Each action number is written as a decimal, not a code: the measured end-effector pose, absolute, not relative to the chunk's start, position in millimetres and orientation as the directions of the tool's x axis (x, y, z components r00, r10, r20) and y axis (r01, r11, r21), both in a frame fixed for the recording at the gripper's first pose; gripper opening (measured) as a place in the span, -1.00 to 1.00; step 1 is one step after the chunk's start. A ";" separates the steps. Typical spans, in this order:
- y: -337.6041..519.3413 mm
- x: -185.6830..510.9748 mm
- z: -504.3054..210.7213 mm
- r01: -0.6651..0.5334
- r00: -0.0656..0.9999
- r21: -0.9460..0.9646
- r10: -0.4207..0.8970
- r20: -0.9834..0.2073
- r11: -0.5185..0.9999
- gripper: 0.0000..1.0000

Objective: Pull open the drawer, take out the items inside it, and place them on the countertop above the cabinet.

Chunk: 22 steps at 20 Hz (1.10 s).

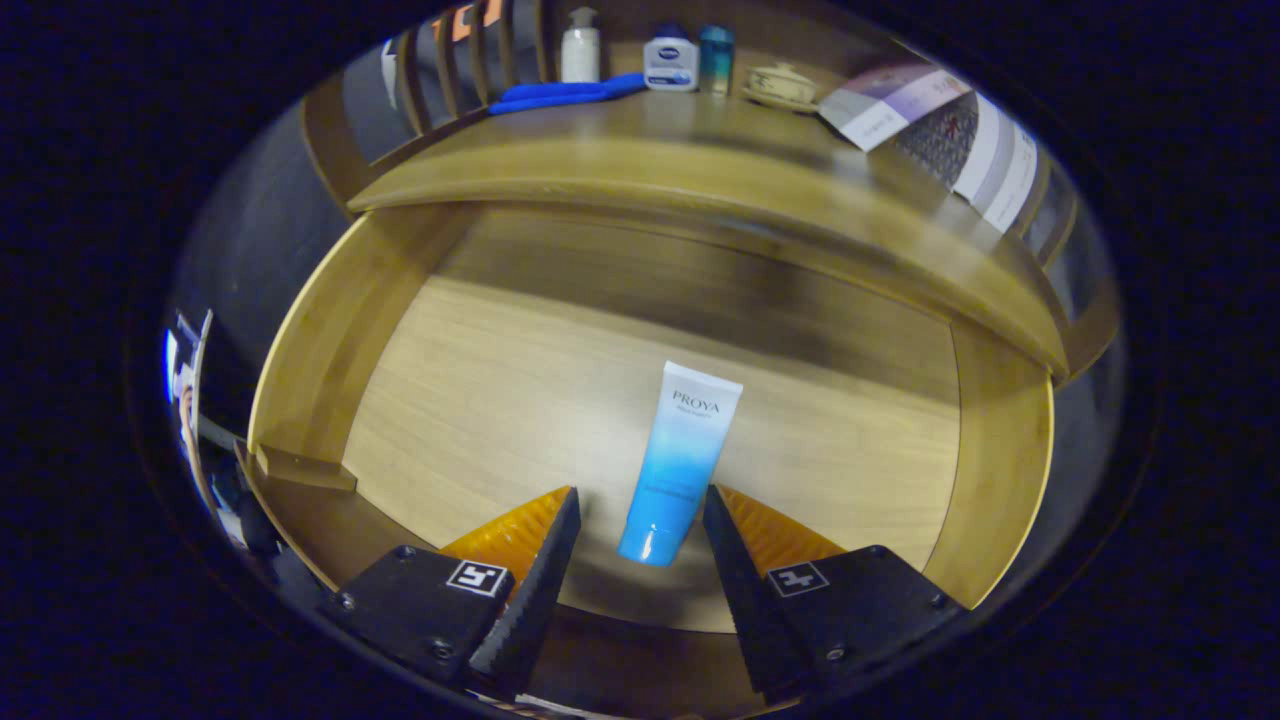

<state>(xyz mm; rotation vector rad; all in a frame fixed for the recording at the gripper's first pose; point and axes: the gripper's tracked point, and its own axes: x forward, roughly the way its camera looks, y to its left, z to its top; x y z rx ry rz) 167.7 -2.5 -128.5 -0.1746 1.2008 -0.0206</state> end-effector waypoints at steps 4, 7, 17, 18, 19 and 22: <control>-10.1 177.7 -136.7 -0.016 0.335 -0.157 -0.143 -0.931 0.987 0.47; -13.0 178.5 -144.8 0.013 0.306 -0.155 -0.151 -0.940 0.988 0.25; -3.8 178.1 -113.3 0.000 0.386 -0.115 -0.106 -0.917 0.993 -0.10; -1.8 176.9 -103.3 -0.009 0.401 -0.113 -0.100 -0.911 0.994 -0.10; -0.4 176.5 -93.1 -0.014 0.417 -0.114 -0.097 -0.904 0.993 -0.10; 4.7 176.7 -63.0 -0.029 0.463 -0.103 -0.078 -0.883 0.994 -0.10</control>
